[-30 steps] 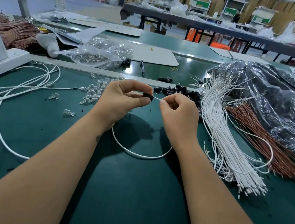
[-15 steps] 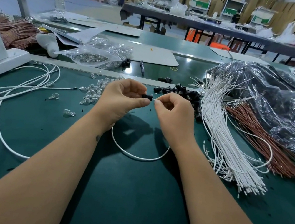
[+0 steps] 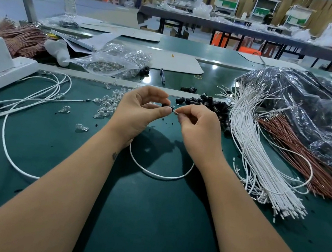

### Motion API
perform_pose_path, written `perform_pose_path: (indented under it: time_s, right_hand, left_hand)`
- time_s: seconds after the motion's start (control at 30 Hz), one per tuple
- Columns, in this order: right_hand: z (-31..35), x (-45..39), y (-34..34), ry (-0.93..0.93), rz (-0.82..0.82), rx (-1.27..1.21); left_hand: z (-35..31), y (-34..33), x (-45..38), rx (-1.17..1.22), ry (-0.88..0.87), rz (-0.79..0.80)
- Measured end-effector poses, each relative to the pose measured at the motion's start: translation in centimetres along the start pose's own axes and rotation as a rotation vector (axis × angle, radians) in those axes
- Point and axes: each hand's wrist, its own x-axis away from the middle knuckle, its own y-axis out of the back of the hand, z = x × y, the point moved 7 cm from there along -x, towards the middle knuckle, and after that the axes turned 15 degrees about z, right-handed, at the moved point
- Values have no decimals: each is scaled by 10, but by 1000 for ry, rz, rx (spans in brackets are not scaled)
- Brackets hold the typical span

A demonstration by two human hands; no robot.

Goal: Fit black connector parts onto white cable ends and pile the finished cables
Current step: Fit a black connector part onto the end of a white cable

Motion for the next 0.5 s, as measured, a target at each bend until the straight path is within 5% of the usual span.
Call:
perform_pose_path:
  time_s: [0.5]
  right_hand:
    - [-4,6,0,-16,-16,-333]
  left_hand:
    - [3,-7,-2,18,21,76]
